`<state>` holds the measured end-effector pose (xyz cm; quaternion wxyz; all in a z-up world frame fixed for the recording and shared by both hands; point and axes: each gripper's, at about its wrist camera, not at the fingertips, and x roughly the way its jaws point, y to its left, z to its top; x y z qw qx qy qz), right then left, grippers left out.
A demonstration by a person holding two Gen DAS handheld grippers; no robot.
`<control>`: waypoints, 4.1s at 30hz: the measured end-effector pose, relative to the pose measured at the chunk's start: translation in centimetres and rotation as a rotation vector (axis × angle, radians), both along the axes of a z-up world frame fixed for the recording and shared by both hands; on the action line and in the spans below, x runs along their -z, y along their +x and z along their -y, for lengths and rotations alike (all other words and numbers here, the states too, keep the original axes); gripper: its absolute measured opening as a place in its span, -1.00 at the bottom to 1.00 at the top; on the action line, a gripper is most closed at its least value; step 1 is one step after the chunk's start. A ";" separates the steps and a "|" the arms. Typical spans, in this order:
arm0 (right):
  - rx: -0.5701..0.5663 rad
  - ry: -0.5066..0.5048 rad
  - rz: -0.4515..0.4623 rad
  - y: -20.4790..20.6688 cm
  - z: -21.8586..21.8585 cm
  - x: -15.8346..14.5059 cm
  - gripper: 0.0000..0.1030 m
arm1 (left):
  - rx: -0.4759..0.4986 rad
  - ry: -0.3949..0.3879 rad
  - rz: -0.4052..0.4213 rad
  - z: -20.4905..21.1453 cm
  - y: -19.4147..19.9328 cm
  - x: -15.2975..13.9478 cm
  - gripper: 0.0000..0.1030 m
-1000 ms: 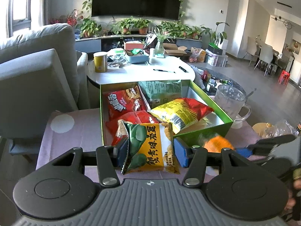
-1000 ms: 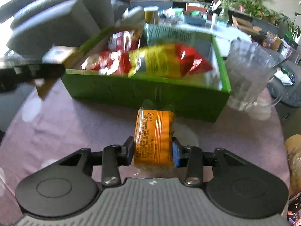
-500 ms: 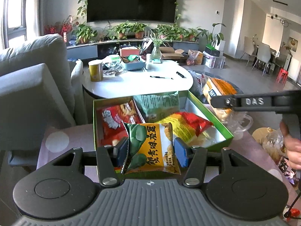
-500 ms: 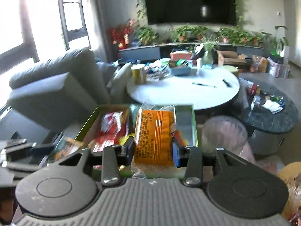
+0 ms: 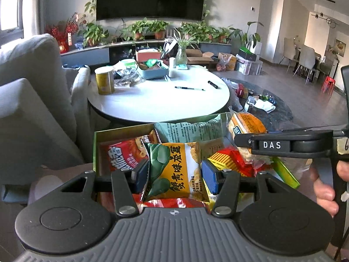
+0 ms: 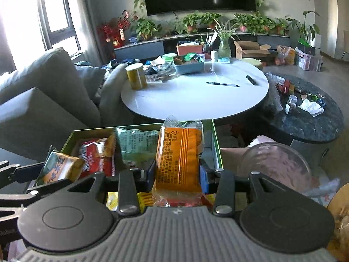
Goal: Organize snacks
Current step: 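Carry both held snacks over the green box and open both tools, then grasp the round pastry pack with the left tool while the right tool grasps the long biscuit pack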
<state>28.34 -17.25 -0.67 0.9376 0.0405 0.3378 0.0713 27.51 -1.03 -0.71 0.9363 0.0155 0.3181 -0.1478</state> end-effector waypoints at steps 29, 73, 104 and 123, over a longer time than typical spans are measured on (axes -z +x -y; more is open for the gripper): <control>-0.127 0.064 0.122 -8.2 1.1 -6.7 0.65 | -0.062 0.004 0.106 -1.5 -10.4 -2.9 0.53; -0.074 0.091 -0.008 -17.7 6.1 -1.3 0.65 | 0.174 0.084 -0.282 8.3 -18.9 7.4 0.54; -0.205 0.075 -0.033 -19.9 6.9 0.0 0.65 | -0.016 0.061 -0.198 3.7 -20.2 6.3 0.02; -0.703 -0.336 -0.130 -23.0 -0.2 5.7 0.74 | -0.086 -0.020 -0.179 0.6 -22.0 5.3 0.03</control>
